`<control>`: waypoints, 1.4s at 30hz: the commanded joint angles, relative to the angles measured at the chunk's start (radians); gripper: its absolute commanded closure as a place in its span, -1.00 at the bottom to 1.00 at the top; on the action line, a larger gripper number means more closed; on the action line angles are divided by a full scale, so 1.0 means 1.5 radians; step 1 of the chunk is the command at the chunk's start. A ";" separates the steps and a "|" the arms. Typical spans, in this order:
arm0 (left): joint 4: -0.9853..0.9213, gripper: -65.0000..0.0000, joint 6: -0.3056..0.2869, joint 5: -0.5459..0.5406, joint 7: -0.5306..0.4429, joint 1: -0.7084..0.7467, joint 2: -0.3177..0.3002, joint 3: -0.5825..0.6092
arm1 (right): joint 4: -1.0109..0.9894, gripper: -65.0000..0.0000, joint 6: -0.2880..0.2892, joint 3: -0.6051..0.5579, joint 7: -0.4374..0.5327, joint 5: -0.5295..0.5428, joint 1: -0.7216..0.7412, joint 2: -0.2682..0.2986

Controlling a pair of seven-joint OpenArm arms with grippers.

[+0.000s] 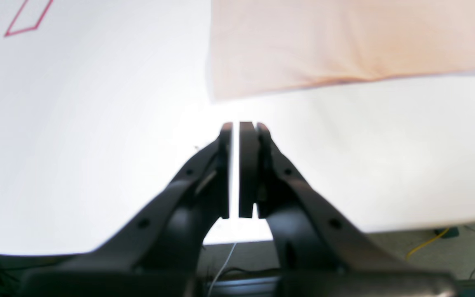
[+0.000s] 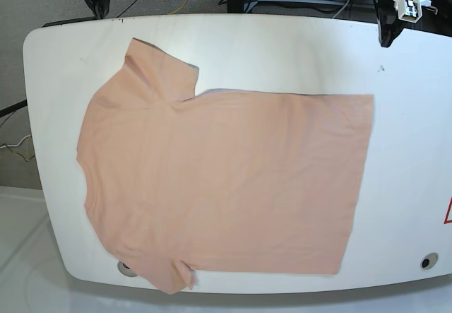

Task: Fold the T-shirt properly
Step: 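Move both grippers down toward the shoulder corners of the peach T-shirt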

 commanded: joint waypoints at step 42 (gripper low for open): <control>-0.021 0.97 -0.065 -0.025 0.302 -0.325 -0.007 -0.082 | 0.000 0.23 0.078 0.018 -0.276 0.125 0.235 0.033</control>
